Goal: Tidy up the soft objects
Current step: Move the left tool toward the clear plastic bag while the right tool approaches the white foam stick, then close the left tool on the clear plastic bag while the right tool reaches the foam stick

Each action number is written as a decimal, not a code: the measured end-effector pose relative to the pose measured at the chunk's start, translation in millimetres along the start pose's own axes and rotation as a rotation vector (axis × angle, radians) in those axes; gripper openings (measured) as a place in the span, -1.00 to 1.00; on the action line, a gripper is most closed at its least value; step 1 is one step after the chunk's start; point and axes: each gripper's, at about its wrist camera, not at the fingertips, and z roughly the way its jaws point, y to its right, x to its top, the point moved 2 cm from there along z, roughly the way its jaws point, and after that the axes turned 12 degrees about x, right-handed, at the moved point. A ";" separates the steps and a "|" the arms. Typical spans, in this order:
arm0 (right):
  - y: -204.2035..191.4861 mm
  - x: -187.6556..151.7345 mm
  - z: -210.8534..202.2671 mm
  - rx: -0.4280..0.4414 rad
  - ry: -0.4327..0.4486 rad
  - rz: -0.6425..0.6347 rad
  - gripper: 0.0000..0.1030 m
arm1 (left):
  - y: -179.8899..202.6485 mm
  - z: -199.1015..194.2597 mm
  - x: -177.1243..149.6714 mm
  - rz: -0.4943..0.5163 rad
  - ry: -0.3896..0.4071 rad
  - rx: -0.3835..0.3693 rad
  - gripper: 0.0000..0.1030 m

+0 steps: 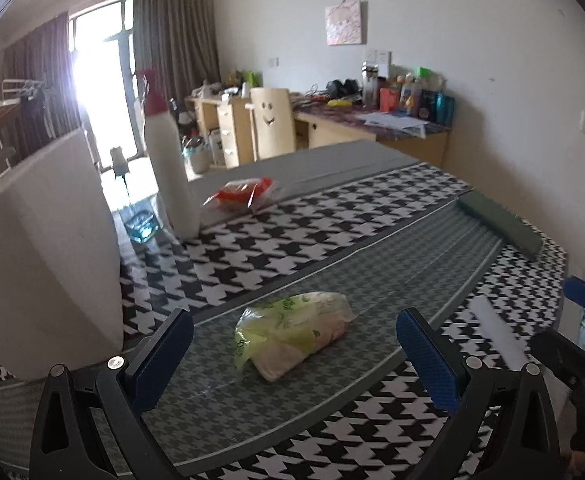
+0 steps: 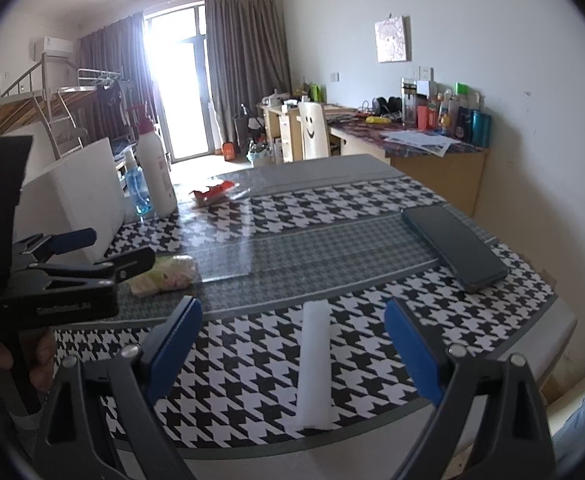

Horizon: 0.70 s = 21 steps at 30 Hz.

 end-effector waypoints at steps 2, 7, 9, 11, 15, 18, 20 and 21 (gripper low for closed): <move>1.4 -2.3 3.8 -0.002 -0.012 0.004 0.84 | -1.0 8.1 -1.8 -0.007 -0.031 -0.012 0.98; 4.3 -5.0 9.5 -0.007 -0.032 0.005 0.84 | 3.4 21.6 -7.5 0.007 -0.077 -0.034 0.92; 5.6 -6.3 9.9 -0.012 -0.037 0.007 0.84 | 6.6 24.1 -9.0 0.015 -0.082 -0.041 0.86; 7.4 -7.7 10.7 -0.008 -0.044 0.011 0.84 | 10.5 25.2 -9.9 0.029 -0.081 -0.048 0.85; 9.5 -11.4 13.1 -0.012 -0.057 0.012 0.84 | 14.8 31.3 -8.5 0.040 -0.087 -0.032 0.80; 11.4 -13.2 13.1 -0.007 -0.058 0.017 0.84 | 15.5 35.9 -6.6 0.032 -0.100 -0.039 0.61; 13.3 -14.0 13.3 -0.007 -0.059 0.020 0.84 | 15.4 40.4 -5.7 0.025 -0.118 -0.036 0.57; 14.1 -14.4 14.0 -0.006 -0.062 0.022 0.84 | 15.2 42.1 -5.4 0.022 -0.125 -0.037 0.51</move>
